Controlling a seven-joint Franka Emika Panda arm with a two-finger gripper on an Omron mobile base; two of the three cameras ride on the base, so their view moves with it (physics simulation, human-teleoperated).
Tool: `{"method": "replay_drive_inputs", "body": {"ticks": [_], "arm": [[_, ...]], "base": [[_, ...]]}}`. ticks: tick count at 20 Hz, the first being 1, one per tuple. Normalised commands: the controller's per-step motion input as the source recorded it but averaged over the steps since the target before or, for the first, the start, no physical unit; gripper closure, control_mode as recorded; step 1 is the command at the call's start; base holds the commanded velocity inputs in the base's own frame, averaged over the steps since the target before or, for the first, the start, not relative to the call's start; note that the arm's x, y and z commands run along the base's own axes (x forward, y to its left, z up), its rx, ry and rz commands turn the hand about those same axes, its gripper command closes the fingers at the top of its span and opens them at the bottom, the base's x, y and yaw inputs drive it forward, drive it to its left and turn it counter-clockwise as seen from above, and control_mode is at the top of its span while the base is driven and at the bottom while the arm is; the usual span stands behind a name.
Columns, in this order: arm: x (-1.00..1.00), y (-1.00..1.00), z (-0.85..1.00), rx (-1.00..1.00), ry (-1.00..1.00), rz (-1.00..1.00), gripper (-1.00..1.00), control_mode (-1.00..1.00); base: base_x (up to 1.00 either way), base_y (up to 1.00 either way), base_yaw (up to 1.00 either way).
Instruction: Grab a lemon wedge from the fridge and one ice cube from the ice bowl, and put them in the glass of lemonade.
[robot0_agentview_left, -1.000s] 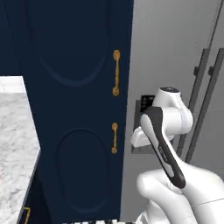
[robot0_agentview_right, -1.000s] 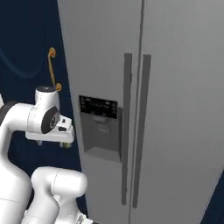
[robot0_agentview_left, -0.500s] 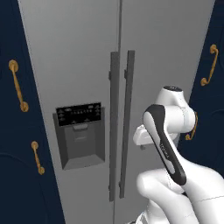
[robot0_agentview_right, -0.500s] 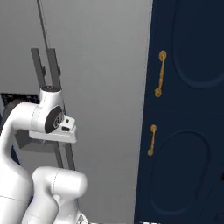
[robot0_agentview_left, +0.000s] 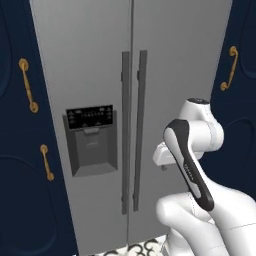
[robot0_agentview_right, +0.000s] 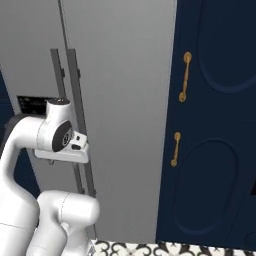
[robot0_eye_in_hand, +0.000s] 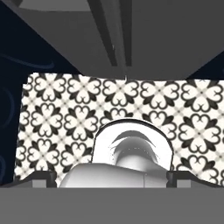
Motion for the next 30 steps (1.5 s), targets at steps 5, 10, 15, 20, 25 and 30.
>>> {"method": "replay_drive_inputs", "body": {"ticks": [5, 10, 15, 20, 25, 30], "arm": [[0.00, 0.00, 0.00, 0.00, 0.00, 0.00, -1.00, 1.00], [0.00, 0.00, 0.00, 0.00, 0.00, 0.00, -1.00, 1.00], [0.00, 0.00, 0.00, 0.00, 0.00, 0.00, -1.00, 1.00], [0.00, 0.00, 0.00, 0.00, 0.00, 0.00, -1.00, 1.00], [-0.14, 0.03, 0.15, 0.00, -0.11, 0.00, -1.00, -1.00], [-0.31, 0.05, 0.93, -0.08, -0.62, 0.00, -1.00, -1.00]], "base": [[-0.33, 0.17, 0.03], [-0.40, 0.24, -0.03], [-0.24, 0.08, -0.02], [0.00, 0.01, 0.00], [-0.10, 0.00, 0.00], [0.00, 0.00, 0.00]]}}
